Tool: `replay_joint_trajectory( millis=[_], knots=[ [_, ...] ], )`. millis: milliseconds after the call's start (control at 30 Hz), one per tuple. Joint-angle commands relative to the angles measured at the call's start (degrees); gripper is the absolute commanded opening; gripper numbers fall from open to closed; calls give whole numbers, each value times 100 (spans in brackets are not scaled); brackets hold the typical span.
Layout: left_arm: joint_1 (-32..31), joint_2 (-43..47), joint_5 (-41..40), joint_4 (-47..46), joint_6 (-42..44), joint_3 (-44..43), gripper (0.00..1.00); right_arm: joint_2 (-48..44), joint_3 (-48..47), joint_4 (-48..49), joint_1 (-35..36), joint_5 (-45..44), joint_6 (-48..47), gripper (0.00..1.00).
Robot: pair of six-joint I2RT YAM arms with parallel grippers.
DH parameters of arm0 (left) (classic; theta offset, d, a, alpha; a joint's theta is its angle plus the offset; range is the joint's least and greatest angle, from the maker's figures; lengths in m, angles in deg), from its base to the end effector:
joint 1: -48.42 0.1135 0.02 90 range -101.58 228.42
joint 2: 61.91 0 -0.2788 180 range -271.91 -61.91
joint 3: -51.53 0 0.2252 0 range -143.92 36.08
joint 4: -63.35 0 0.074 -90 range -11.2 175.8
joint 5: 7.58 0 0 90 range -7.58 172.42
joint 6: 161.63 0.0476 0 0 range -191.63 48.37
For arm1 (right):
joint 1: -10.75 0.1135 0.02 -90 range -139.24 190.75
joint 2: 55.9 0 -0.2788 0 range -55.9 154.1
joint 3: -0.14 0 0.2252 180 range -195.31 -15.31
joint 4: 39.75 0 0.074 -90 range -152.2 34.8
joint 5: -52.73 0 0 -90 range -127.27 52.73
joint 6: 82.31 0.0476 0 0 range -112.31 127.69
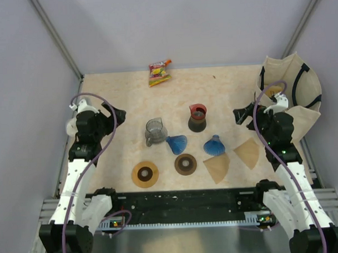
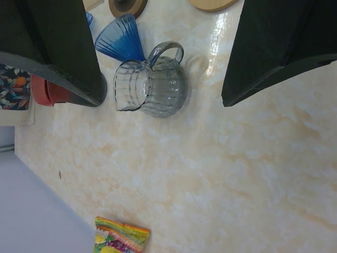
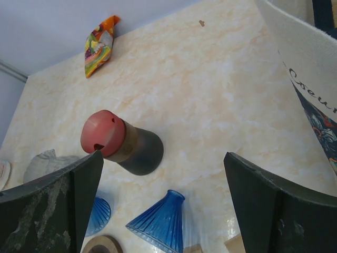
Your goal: Place the coffee filter in the dripper
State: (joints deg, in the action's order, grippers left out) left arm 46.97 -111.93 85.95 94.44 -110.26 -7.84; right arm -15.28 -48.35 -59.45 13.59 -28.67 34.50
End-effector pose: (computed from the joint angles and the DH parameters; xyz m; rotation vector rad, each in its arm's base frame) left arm 0.1758 -0.0074 0.3187 -0.5936 1.8949 -0.5186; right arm 0.1494 0.0145 0.3010 0.2662 1.7832 0.5048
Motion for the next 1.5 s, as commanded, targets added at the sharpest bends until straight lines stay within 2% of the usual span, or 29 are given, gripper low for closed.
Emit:
replay_joint_trajectory(
  millis=[0,167,433,633,767,967,1167,1333,1467],
  knots=[
    [5,89,16,702,-162,-64,99,-72,-150,12,-37,-192,-44,99],
    [5,19,-203,1722,-92,-47,99,-133,-107,-190,-37,1,-369,99],
    [-109,194,403,2944,-206,418,99,-142,-9,-470,-28,-604,-150,99],
    [-750,388,377,3331,-619,1025,99,-81,-54,-691,-37,-1035,-211,99],
    [-1497,309,-53,3595,-970,868,99,-72,-1,-674,-37,-992,-211,99],
    [-2227,-183,-563,4034,-1234,692,88,-98,51,-682,-37,-1001,-246,99],
    [-2622,-254,-90,3517,-1471,789,69,-125,87,-656,-37,-1018,-281,99],
    [-2922,-526,-160,3508,-1560,771,54,-125,96,-656,-37,-1071,-273,99],
    [-3054,-754,-265,3595,-1568,727,48,-133,105,-647,-28,-1089,-281,99]
  ],
)
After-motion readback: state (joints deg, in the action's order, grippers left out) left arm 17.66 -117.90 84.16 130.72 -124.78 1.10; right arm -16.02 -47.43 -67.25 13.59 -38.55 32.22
